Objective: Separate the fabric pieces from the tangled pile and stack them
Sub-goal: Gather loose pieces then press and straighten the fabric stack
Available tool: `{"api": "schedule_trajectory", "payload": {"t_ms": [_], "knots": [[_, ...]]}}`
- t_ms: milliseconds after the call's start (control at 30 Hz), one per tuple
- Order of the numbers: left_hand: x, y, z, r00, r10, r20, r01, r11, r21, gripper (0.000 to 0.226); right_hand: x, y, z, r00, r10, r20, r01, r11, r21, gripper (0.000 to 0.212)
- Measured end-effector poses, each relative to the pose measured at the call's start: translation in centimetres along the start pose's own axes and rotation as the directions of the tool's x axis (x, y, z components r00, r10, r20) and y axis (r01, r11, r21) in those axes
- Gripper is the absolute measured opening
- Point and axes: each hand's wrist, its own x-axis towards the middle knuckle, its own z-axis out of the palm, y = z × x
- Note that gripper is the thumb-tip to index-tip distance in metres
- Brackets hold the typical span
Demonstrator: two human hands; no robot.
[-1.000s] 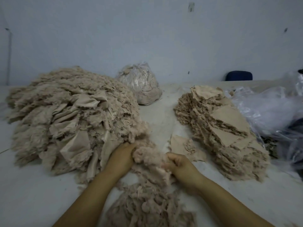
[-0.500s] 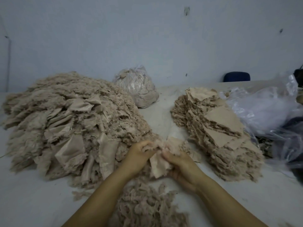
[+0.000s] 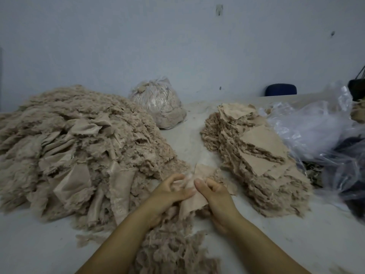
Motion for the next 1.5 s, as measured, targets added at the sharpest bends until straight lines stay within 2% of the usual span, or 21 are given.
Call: {"api": "schedule_trajectory", "payload": {"t_ms": [67,167,233,300,400,533,633,700,767,833,933,1067,1133,1233,1300,1367,1433,1500], "knots": [[0.0,-0.2,0.7,0.998,0.059,-0.02,-0.059,0.998,0.001,0.043,-0.1,0.1,0.0,1.0,-0.013,0.009,0.013,1.0,-0.008,0.021],[0.4,0.0,0.3,0.976,0.081,-0.202,-0.116,0.979,-0.17,0.016,0.0,0.0,-0.3,0.998,0.014,-0.053,-0.01,0.997,0.074,0.019],[0.5,0.2,-0.2,0.939,0.15,-0.309,-0.191,0.976,-0.106,0.018,0.0,0.0,-0.4,0.998,0.006,-0.067,0.0,0.997,0.083,0.022],[0.3,0.1,-0.2,0.908,0.238,-0.345,-0.251,0.968,0.007,0.02,-0.1,0.2,-0.5,0.997,-0.007,-0.071,0.01,0.999,0.031,0.025],[-0.1,0.5,0.0,0.907,0.289,-0.305,-0.283,0.957,0.065,0.016,-0.1,0.4,-0.6,0.998,-0.007,-0.066,0.004,0.999,-0.043,0.027],[-0.4,0.5,0.3,0.947,0.295,-0.131,-0.28,0.952,0.12,0.006,-0.3,-0.3,-0.5,0.997,-0.045,0.066,0.053,0.992,-0.116,0.033],[-0.4,0.4,0.8,0.939,0.299,-0.169,-0.288,0.954,0.083,0.004,-0.5,0.0,0.1,0.993,-0.043,0.11,0.059,0.988,-0.145,0.018],[-0.2,0.5,0.4,0.921,0.279,-0.272,-0.3,0.953,-0.036,0.005,-0.3,0.3,0.4,0.995,-0.052,0.083,0.063,0.988,-0.141,0.025],[0.2,0.6,-0.4,0.895,0.265,-0.359,-0.311,0.947,-0.077,0.008,-0.2,0.3,0.3,0.997,-0.063,0.047,0.066,0.995,-0.071,0.02],[0.6,0.4,-0.6,0.873,0.285,-0.395,-0.307,0.952,0.008,0.012,-0.1,0.2,0.3,0.996,-0.087,0.009,0.087,0.996,-0.02,0.017],[0.9,-0.1,-0.5,0.863,0.334,-0.379,-0.303,0.942,0.141,0.017,0.0,0.0,0.1,0.99,-0.11,-0.085,0.113,0.993,0.022,0.021],[1.2,0.0,-2.7,0.84,0.324,-0.436,-0.296,0.946,0.133,0.022,0.5,-1.1,-1.6,0.975,-0.046,-0.22,0.07,0.992,0.106,0.019],[1.2,0.0,-3.4,0.874,0.306,-0.378,-0.262,0.951,0.165,0.024,0.9,-1.5,-2.0,0.967,-0.05,-0.25,0.073,0.994,0.083,0.026],[0.5,0.2,-2.6,0.957,0.246,-0.155,-0.223,0.962,0.156,0.028,1.3,-2.0,-1.3,0.963,-0.095,-0.25,0.092,0.995,-0.024,0.023],[0.2,0.2,-1.7,0.98,0.199,0.027,-0.2,0.97,0.136,0.05,1.8,-2.5,-0.6,0.971,-0.108,-0.215,0.092,0.992,-0.08,0.022],[0.0,0.0,-0.9,0.982,0.122,0.145,-0.136,0.986,0.092,0.072,2.3,-3.0,-0.1,0.98,-0.1,-0.173,0.087,0.993,-0.083,0.024],[-0.1,-0.2,-0.5,0.978,0.108,0.18,-0.126,0.988,0.092,0.067,2.6,-3.5,0.3,0.99,-0.08,-0.12,0.076,0.996,-0.042,0.023],[-0.2,-0.3,-0.7,0.978,0.128,0.164,-0.139,0.989,0.054,0.044,3.0,-3.8,0.3,0.989,-0.084,-0.124,0.078,0.996,-0.049,0.024]]}}
